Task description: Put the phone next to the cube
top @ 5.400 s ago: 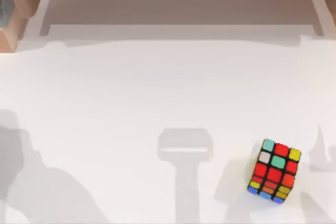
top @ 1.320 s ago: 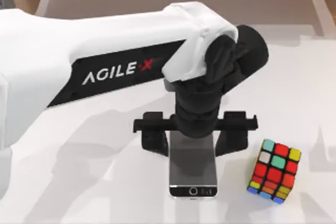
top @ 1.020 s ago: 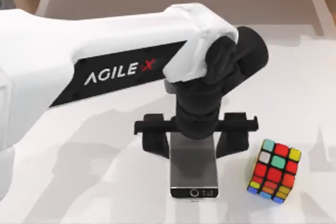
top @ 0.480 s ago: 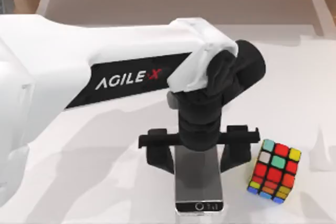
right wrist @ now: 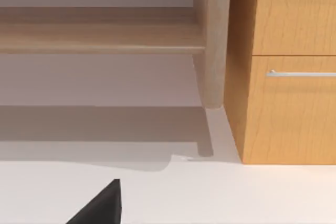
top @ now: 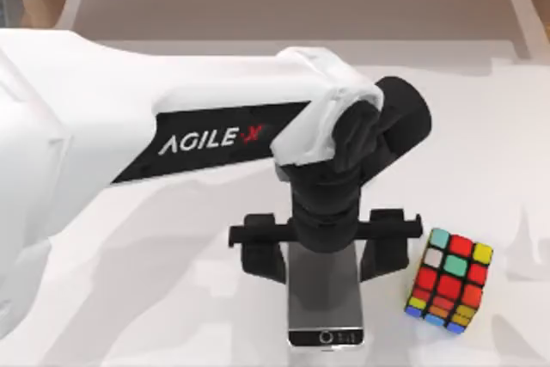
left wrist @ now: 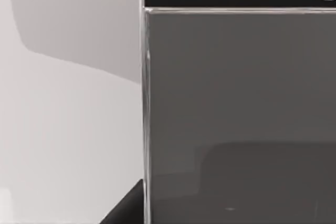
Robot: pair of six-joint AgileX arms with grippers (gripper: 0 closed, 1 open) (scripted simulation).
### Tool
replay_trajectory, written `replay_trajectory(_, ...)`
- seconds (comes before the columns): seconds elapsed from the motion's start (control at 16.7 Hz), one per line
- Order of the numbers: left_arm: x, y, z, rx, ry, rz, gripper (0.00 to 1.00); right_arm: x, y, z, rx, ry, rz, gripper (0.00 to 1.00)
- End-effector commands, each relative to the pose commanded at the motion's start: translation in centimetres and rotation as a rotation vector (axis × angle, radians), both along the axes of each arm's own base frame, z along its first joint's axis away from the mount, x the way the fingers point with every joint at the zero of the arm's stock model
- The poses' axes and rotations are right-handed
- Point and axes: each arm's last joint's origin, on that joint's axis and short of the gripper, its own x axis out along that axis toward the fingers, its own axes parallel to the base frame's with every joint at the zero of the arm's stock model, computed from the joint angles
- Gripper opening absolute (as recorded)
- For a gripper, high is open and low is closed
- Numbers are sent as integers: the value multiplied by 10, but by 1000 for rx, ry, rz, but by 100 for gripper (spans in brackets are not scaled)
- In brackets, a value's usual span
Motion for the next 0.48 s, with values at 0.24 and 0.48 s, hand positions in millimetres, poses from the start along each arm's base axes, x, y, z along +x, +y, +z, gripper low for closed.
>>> replay_trajectory(0.24,2,2,-11,33,-48,-1,0,0,0,0,0,0,0,100)
replay_trajectory(0.48,1,3,-19,56,-44,-2,0,0,0,0,0,0,0,100)
